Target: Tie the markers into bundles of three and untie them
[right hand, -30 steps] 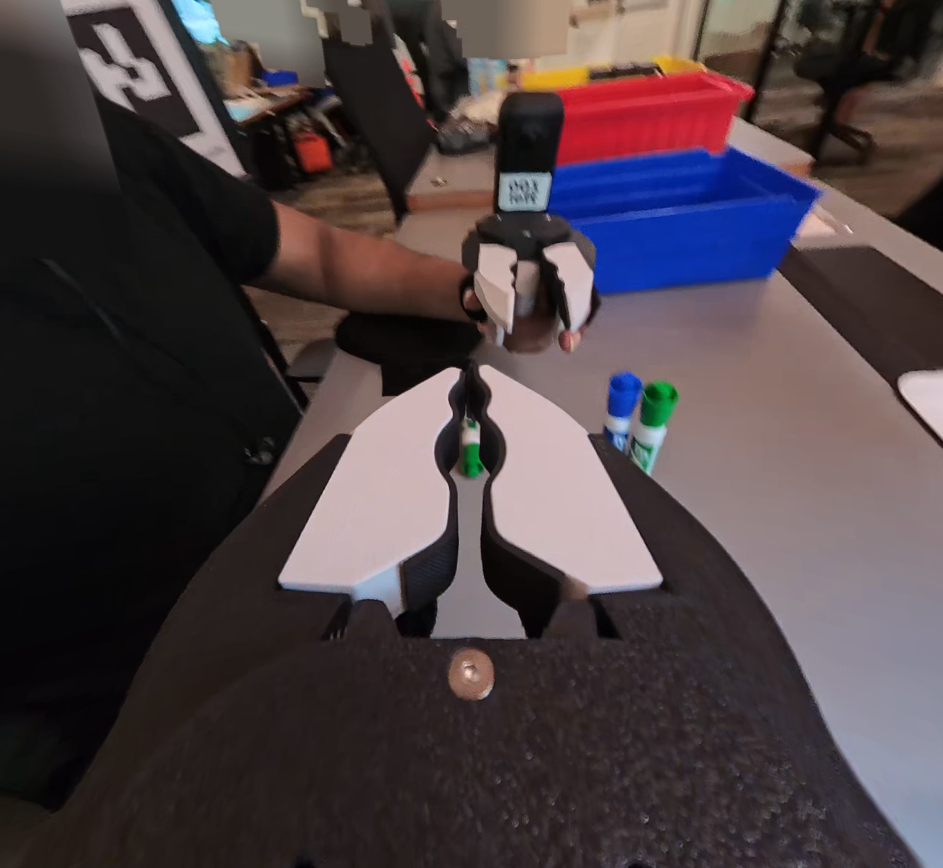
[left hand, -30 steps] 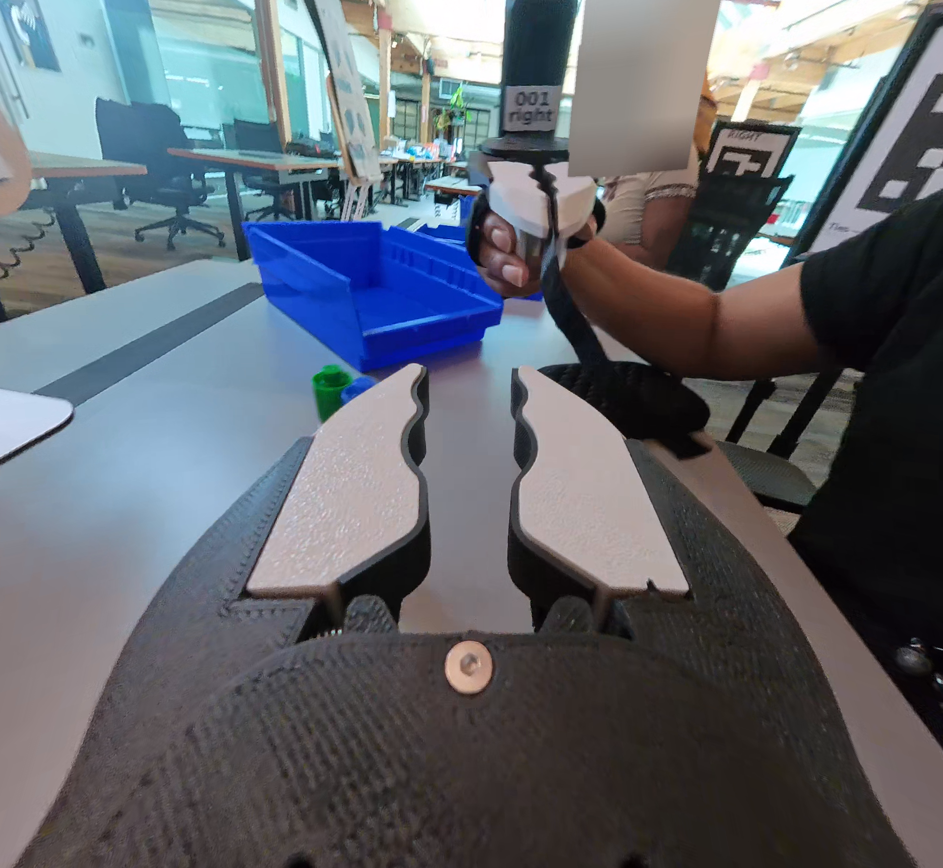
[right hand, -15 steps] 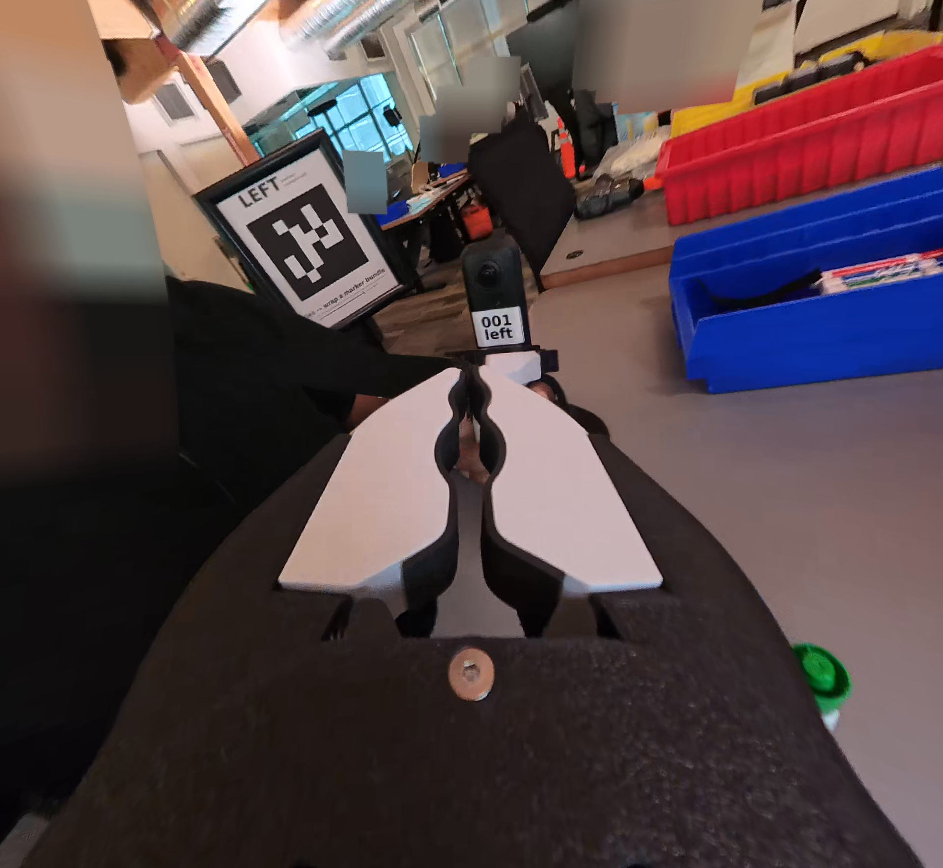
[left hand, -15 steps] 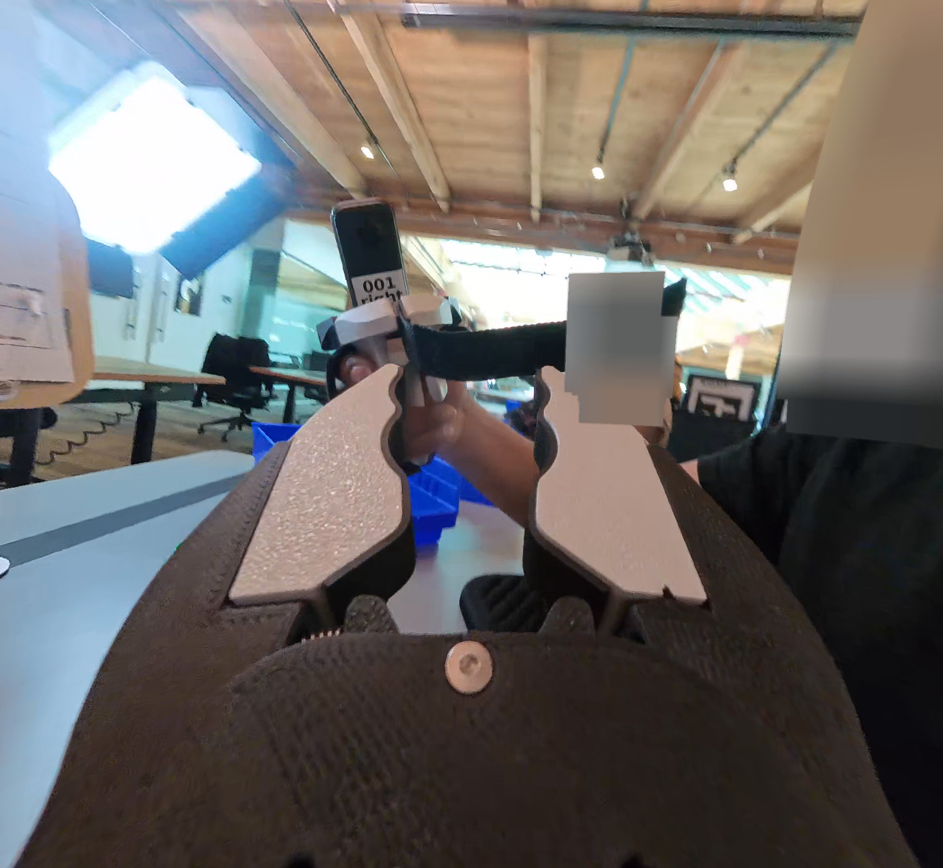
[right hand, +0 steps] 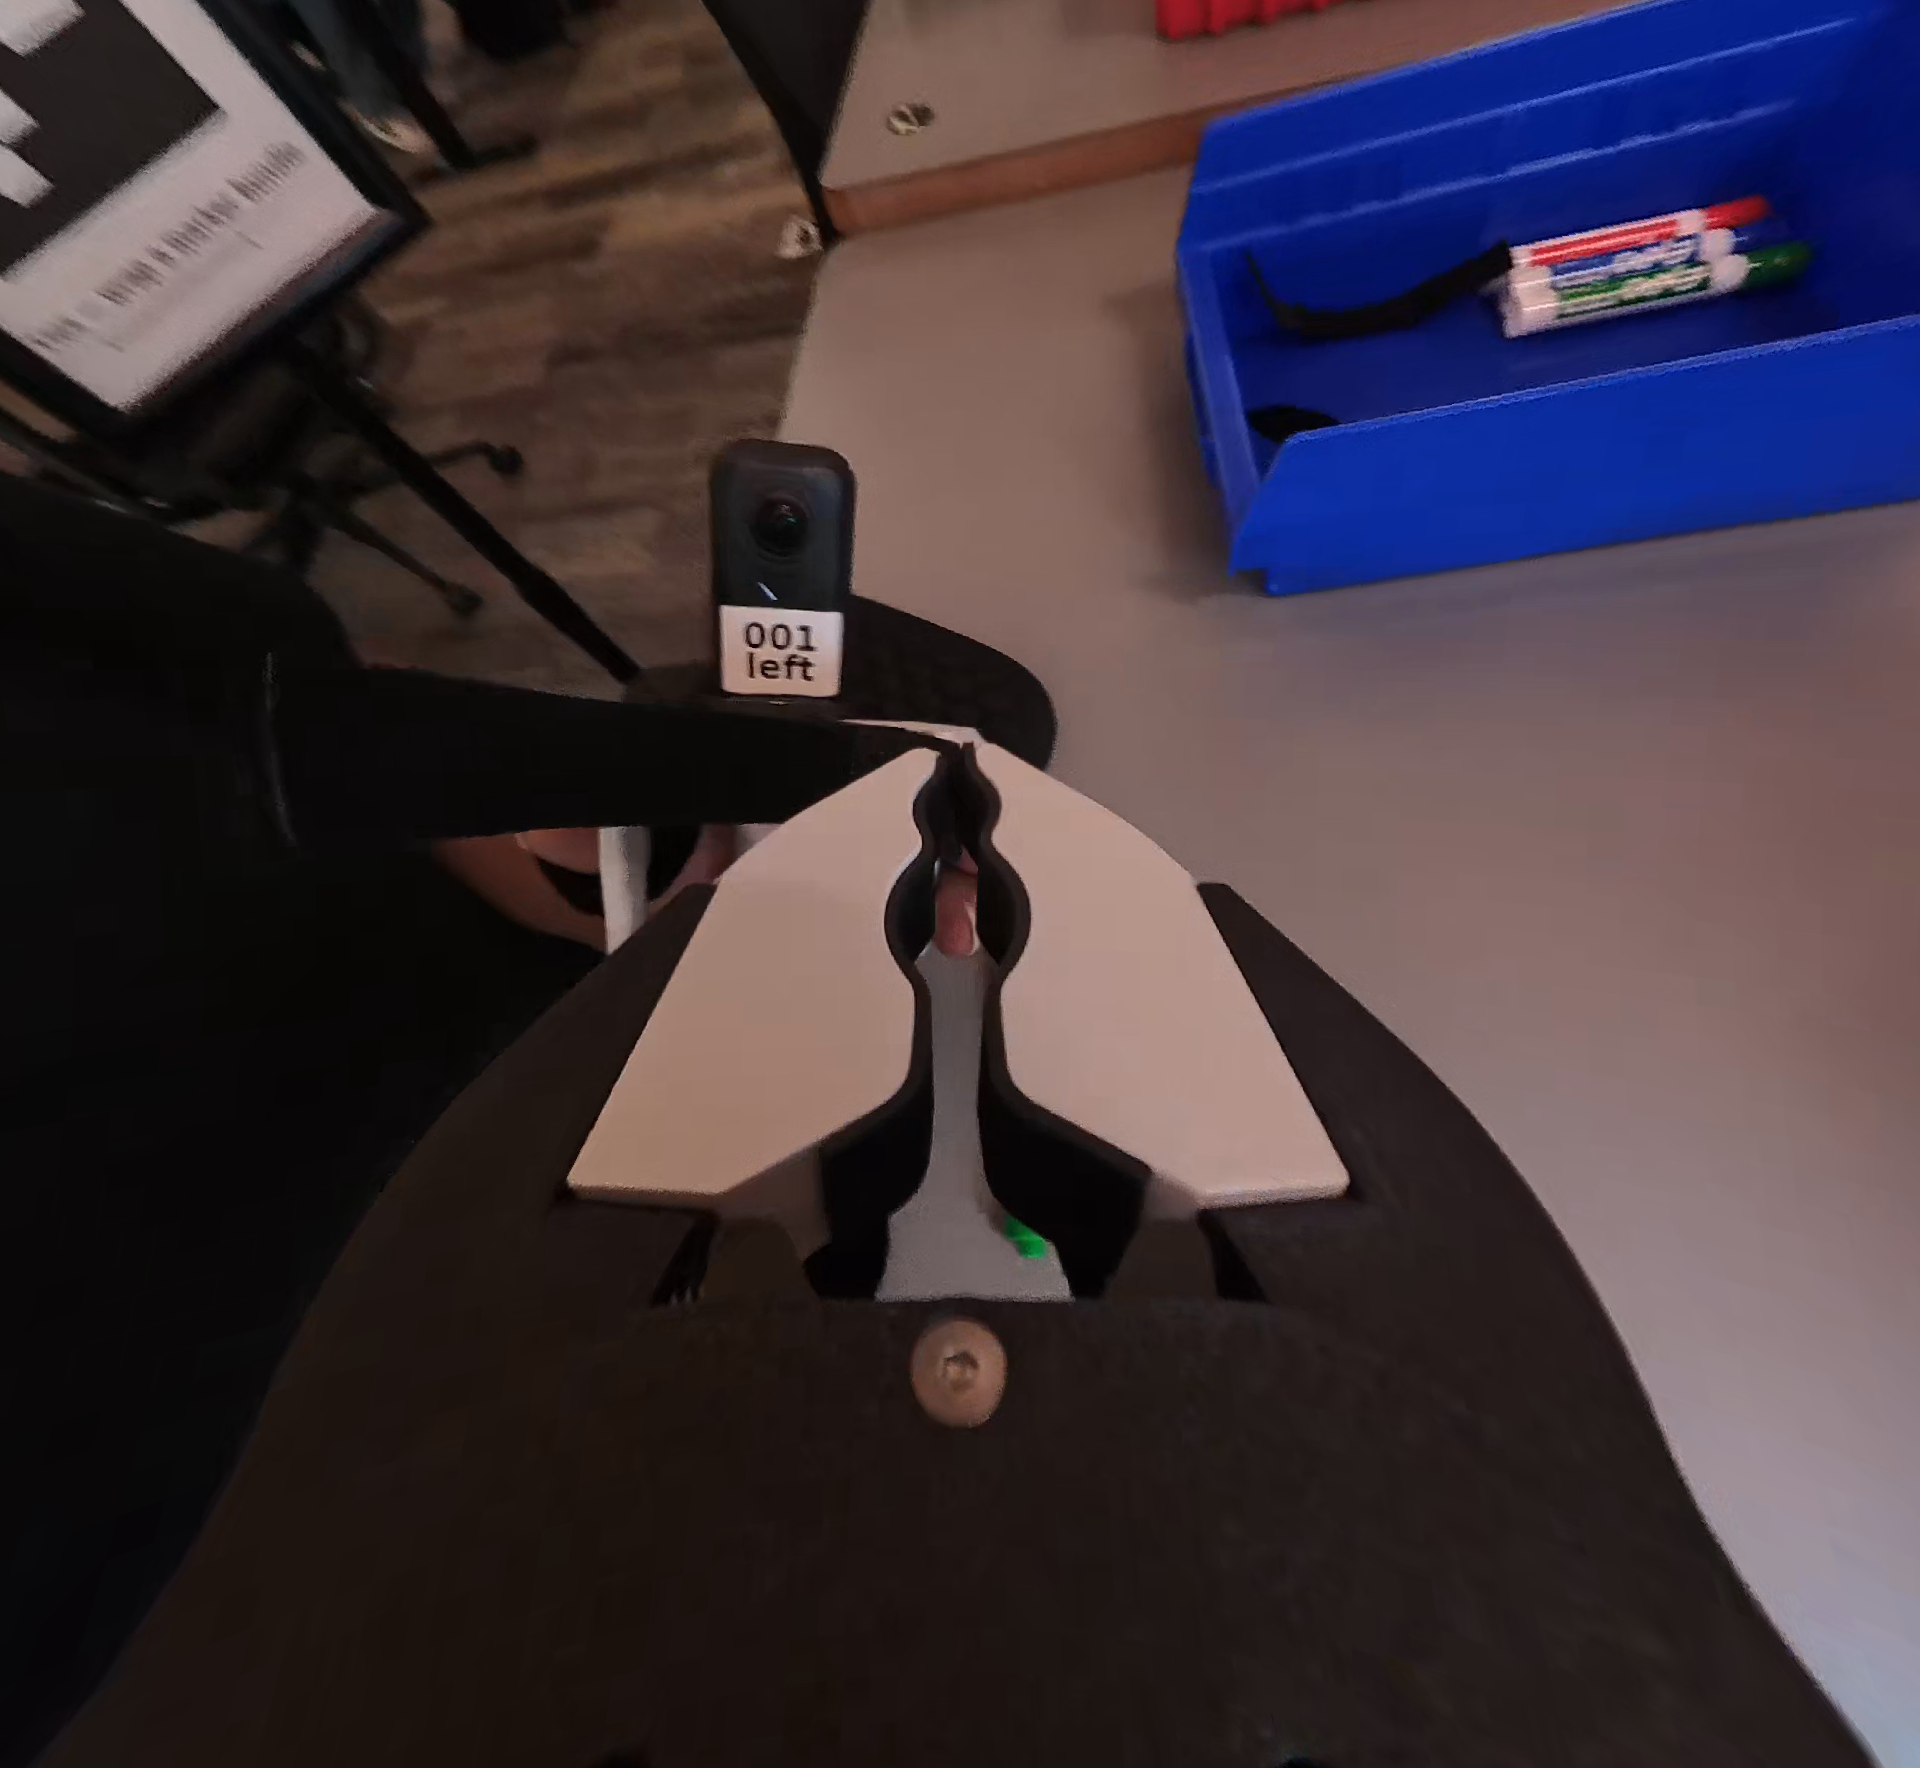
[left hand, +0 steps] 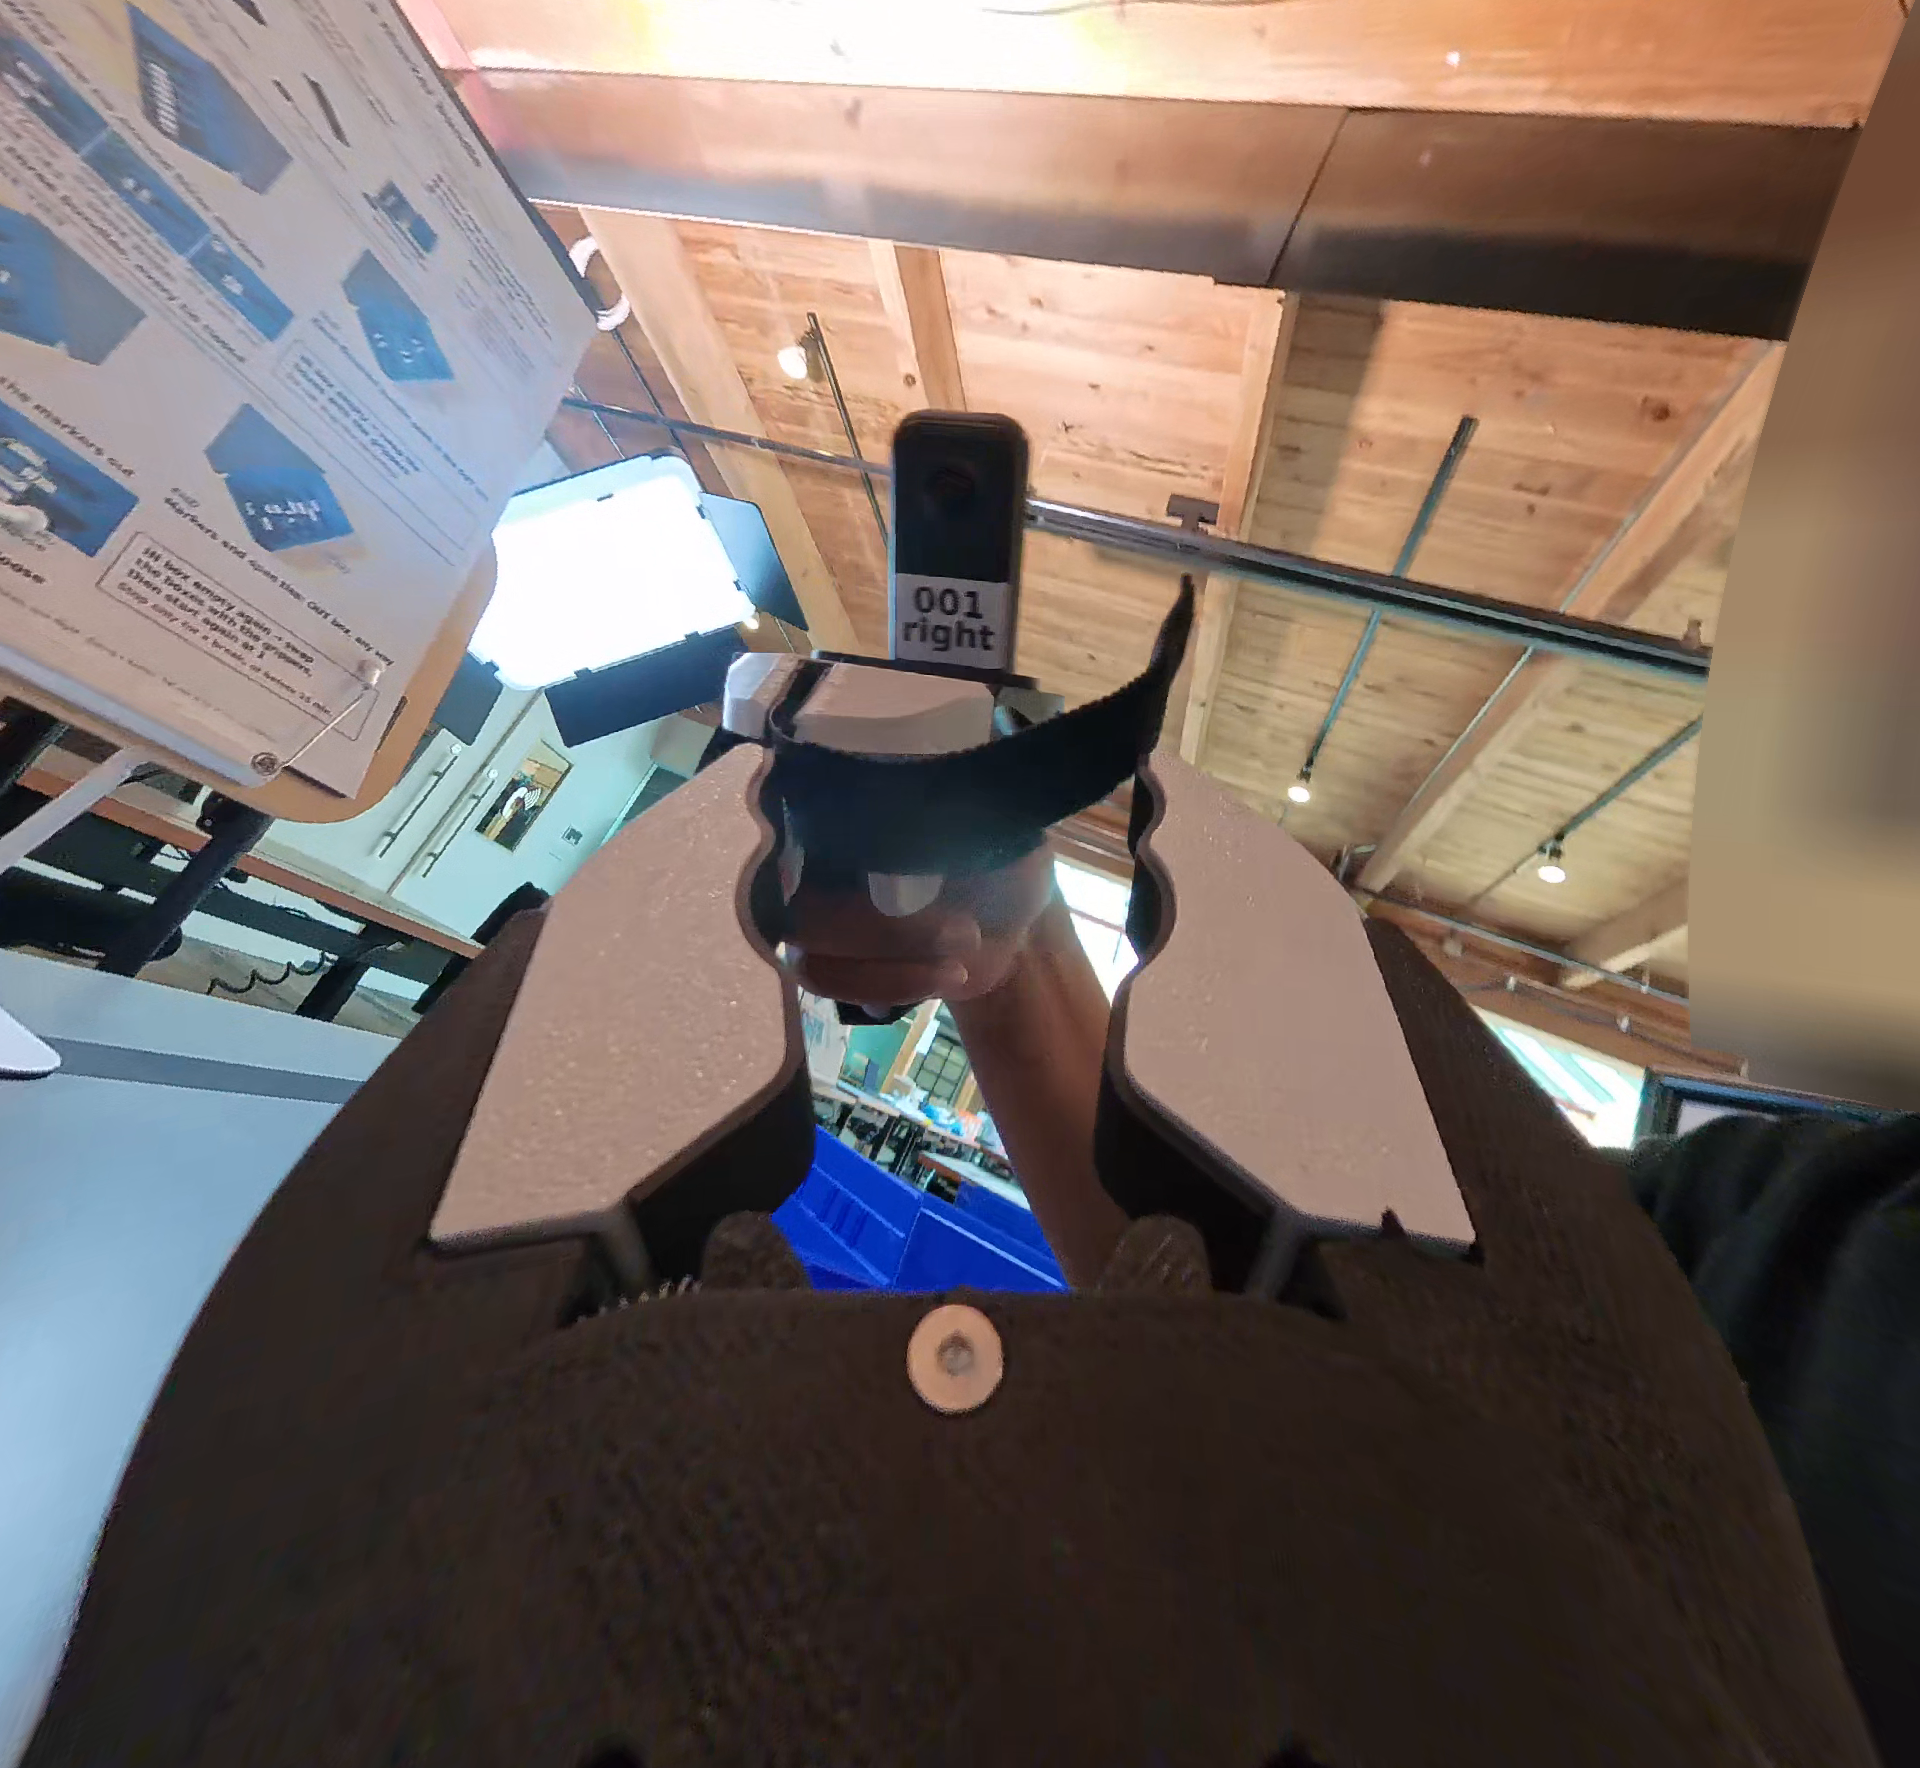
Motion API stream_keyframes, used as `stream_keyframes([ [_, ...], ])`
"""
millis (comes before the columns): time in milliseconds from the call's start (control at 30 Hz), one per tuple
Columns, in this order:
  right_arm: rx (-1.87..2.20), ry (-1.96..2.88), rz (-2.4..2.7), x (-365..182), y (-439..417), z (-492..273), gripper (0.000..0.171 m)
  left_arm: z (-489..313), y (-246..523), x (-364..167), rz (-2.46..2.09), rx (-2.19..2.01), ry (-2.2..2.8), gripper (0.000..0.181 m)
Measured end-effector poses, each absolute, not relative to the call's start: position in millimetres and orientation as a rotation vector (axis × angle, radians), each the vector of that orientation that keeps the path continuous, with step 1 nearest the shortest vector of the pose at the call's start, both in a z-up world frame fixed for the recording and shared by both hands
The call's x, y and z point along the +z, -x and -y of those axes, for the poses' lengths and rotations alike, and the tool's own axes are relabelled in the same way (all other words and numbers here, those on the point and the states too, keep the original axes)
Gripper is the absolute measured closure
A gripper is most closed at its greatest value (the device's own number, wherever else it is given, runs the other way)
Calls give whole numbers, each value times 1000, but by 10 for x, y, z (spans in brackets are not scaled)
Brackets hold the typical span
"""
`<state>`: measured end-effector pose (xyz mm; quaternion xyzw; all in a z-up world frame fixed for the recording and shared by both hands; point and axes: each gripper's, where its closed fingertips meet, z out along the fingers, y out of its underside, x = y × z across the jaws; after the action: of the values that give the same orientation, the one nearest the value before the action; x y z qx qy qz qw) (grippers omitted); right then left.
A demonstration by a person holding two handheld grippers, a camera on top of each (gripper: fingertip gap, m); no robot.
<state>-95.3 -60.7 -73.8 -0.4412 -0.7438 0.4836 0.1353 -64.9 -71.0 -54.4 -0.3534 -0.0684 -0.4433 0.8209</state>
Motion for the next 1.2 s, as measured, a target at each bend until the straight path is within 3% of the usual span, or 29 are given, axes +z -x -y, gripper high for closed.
stream_keyframes([
  [367,787,1069,2184,-717,1135,655,169,846,812,-548,220,-994,655,108],
  [833,611,668,2156,-699,1079,784,169,944,829,-543,188,-1026,647,113],
  [1100,792,835,2033,-597,845,469,170,881,853,-559,199,-947,726,122],
  [1200,779,1022,2062,-875,517,5,169,913,1006,-514,195,-796,835,133],
])
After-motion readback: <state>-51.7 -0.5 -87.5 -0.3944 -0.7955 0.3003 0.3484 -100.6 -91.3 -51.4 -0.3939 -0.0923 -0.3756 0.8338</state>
